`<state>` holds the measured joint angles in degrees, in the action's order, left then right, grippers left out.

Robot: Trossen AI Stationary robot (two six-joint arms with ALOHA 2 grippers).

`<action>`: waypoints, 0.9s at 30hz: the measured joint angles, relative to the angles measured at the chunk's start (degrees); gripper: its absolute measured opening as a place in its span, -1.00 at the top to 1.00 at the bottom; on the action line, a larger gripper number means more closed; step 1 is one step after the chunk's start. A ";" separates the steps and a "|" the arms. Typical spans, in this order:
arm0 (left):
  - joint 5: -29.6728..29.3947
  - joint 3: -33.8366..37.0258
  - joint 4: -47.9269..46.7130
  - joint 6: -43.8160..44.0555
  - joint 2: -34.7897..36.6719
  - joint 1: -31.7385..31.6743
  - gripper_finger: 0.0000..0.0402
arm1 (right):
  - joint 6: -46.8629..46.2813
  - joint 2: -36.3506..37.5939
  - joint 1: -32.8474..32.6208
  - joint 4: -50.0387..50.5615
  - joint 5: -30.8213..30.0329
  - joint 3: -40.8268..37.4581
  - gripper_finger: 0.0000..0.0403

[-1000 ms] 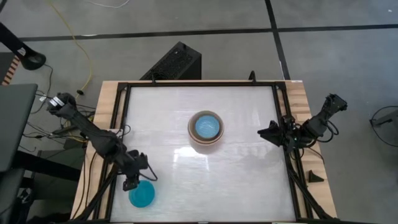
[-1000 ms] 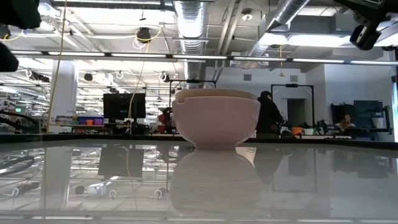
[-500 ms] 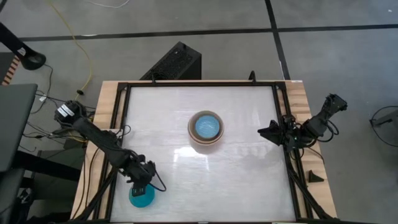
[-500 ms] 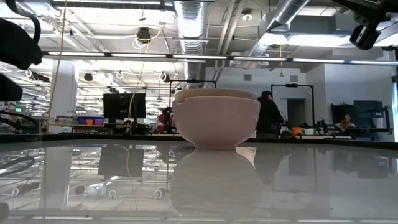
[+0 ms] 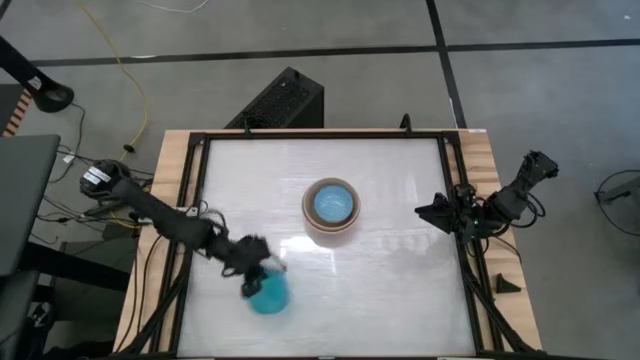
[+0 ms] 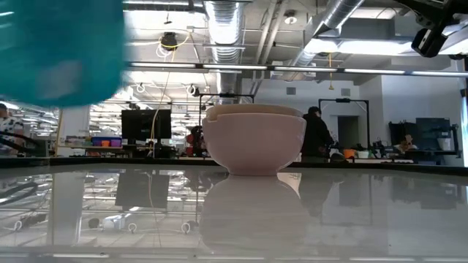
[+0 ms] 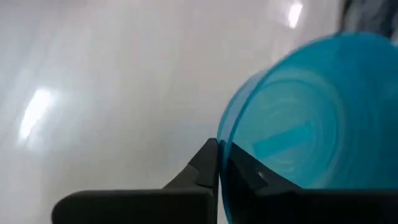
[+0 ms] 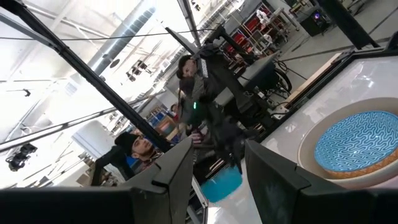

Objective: Nest bowls inside each other
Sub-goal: Stack the blue bowl into the blue-patterned and orange-patterned

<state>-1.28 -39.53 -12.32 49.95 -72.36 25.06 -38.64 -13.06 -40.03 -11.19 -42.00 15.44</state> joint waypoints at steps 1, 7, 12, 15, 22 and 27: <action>-1.07 0.00 2.92 -1.16 0.78 -2.20 1.00 | 0.03 0.00 0.00 0.04 0.00 0.00 0.12; 0.94 -0.07 23.36 -6.03 -0.28 -17.90 1.00 | 0.12 0.02 0.00 0.44 0.02 0.00 0.12; 5.54 -1.16 34.71 -6.07 -5.83 -30.14 1.00 | 0.29 0.00 0.00 0.66 0.04 0.00 0.12; 8.69 -5.78 32.88 -6.17 -10.38 -35.48 1.00 | 0.27 0.01 0.00 0.64 0.07 0.00 0.12; 15.60 -27.75 6.79 -15.76 -23.13 -40.50 1.00 | 0.07 0.02 -0.02 0.47 0.09 0.00 0.12; 14.04 -43.91 -17.30 -25.09 -31.75 -41.39 1.00 | -0.32 0.02 -0.11 0.43 0.16 0.00 0.12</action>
<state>12.76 -83.44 -29.63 24.85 -104.11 -16.34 -38.96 -13.04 -40.14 -10.76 -41.84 15.44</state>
